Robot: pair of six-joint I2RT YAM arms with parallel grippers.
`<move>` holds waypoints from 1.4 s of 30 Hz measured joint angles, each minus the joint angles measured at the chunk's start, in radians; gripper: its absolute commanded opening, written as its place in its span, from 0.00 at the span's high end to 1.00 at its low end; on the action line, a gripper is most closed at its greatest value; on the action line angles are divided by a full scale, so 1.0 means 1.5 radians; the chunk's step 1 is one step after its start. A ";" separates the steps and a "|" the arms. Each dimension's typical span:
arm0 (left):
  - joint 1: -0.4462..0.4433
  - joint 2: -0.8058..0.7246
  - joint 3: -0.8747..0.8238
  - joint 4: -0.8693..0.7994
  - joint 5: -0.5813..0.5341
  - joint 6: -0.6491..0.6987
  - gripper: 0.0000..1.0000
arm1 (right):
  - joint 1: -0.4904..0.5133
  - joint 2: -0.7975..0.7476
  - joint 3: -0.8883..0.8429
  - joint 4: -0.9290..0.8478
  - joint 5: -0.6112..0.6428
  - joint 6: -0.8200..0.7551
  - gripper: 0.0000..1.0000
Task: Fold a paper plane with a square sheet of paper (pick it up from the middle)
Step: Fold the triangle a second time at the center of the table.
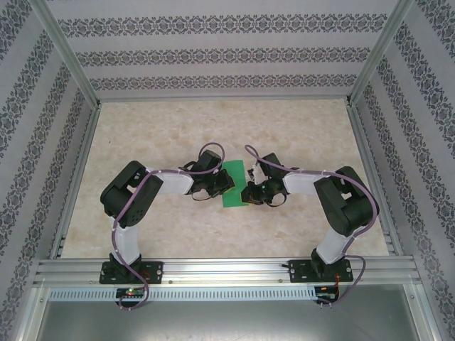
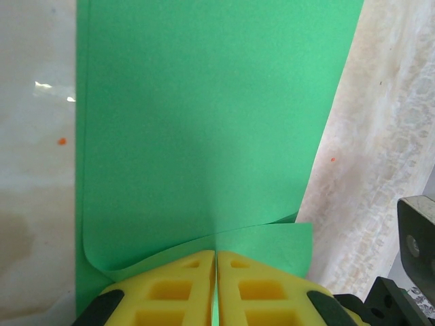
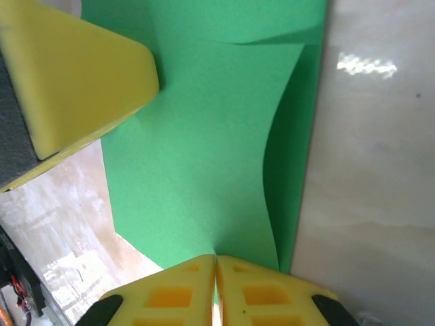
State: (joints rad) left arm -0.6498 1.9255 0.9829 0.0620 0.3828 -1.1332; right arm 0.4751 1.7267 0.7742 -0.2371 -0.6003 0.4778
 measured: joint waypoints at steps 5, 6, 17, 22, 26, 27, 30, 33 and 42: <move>0.000 0.000 0.000 0.000 0.000 0.002 0.88 | -0.009 -0.004 -0.018 0.028 -0.018 0.012 0.89; 0.000 0.000 0.000 0.000 0.001 0.002 0.88 | -0.009 -0.005 -0.020 0.031 -0.019 0.014 0.90; -0.001 0.002 0.000 0.000 0.016 0.002 0.89 | -0.007 -0.042 -0.072 0.084 0.001 0.052 0.93; -0.001 0.004 0.004 -0.005 0.019 0.004 0.89 | 0.002 -0.067 -0.082 0.066 0.034 0.058 0.93; -0.001 0.004 0.004 -0.007 0.019 0.005 0.89 | 0.000 -0.081 -0.094 0.061 0.036 0.075 0.92; -0.001 0.004 0.004 -0.007 0.020 0.005 0.89 | 0.000 -0.084 -0.097 0.061 0.036 0.079 0.92; -0.001 0.004 0.005 -0.007 0.020 0.006 0.89 | -0.003 -0.086 -0.101 0.062 0.035 0.087 0.92; -0.001 0.004 0.005 -0.007 0.022 0.009 0.89 | -0.009 -0.092 -0.107 0.063 0.031 0.090 0.92; -0.001 0.006 0.008 -0.010 0.023 0.019 0.89 | -0.013 -0.196 -0.087 -0.033 0.041 0.105 0.90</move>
State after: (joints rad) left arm -0.6506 1.9339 0.9943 0.0463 0.4179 -1.1042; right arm 0.4557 1.4326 0.6437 -0.2863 -0.5392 0.6353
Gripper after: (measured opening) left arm 0.110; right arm 0.101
